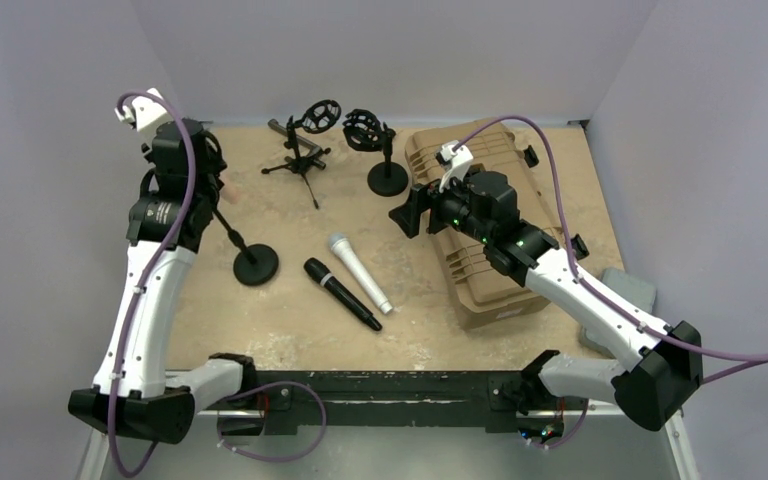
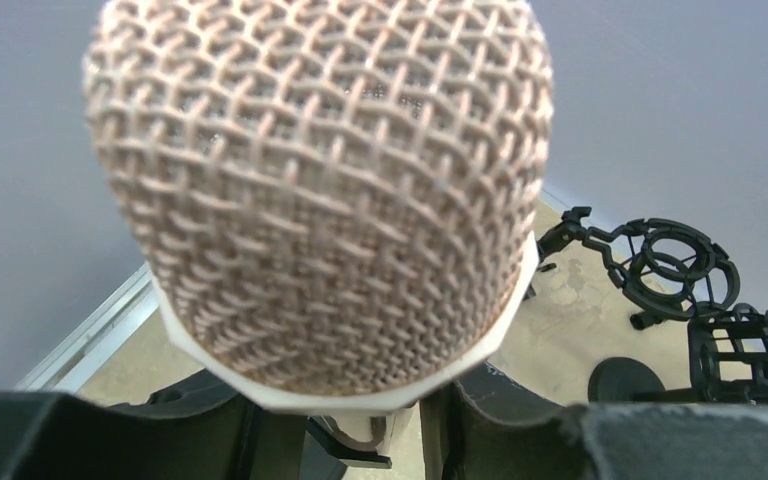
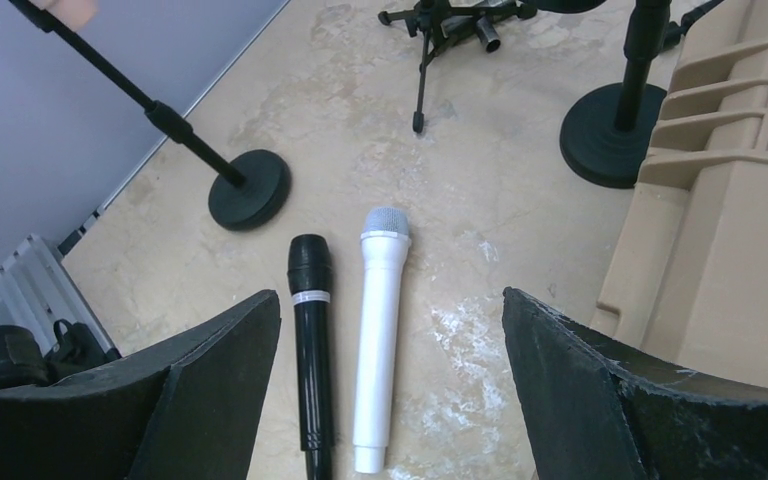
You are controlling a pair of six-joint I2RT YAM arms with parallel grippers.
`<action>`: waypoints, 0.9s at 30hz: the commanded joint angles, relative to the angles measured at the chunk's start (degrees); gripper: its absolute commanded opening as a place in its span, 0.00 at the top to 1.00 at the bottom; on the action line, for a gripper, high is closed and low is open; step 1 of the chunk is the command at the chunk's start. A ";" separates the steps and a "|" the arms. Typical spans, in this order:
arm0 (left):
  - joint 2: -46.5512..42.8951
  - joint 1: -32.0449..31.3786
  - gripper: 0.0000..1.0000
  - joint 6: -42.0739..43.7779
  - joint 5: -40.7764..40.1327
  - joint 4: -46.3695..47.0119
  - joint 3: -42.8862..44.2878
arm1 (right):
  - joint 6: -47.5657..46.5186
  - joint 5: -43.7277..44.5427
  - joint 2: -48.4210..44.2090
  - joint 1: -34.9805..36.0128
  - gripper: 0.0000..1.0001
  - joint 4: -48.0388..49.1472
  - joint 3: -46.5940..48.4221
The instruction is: Remove the microphone from the stand
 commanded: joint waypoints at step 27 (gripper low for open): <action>-15.80 -9.37 0.00 1.64 2.88 2.01 -9.09 | 0.33 6.55 8.82 10.62 0.12 8.62 11.04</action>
